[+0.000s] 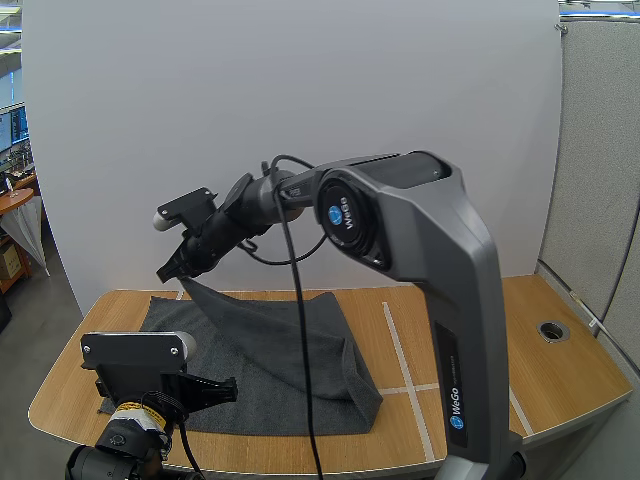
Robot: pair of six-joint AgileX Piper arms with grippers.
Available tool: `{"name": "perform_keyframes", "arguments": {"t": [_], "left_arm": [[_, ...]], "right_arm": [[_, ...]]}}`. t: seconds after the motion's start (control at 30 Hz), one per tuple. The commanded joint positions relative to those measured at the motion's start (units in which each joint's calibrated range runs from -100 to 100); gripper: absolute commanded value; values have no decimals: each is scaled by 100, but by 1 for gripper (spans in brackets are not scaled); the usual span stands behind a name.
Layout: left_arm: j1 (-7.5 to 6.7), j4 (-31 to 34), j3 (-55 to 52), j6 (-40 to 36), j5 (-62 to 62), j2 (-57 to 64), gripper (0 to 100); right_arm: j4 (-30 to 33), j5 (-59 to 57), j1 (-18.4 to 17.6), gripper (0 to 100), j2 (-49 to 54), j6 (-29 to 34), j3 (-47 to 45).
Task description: Fold the towel
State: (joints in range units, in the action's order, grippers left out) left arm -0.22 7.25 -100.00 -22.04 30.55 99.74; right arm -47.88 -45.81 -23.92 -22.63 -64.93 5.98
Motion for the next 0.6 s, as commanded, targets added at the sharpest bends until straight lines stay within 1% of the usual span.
{"name": "perform_keyframes", "arguments": {"t": [0.0, 0.27, 0.57], "left_arm": [[-11, 32, 0, -31, -119, 26, 0], [-11, 32, 0, -31, -119, 26, 0], [-11, 32, 0, -31, -119, 26, 0]], "right_arm": [[8, 284, -55, 0, -87, -30, 154], [8, 859, -115, 0, -310, -30, 411], [8, 1038, -208, 0, -426, -30, 411]]}}
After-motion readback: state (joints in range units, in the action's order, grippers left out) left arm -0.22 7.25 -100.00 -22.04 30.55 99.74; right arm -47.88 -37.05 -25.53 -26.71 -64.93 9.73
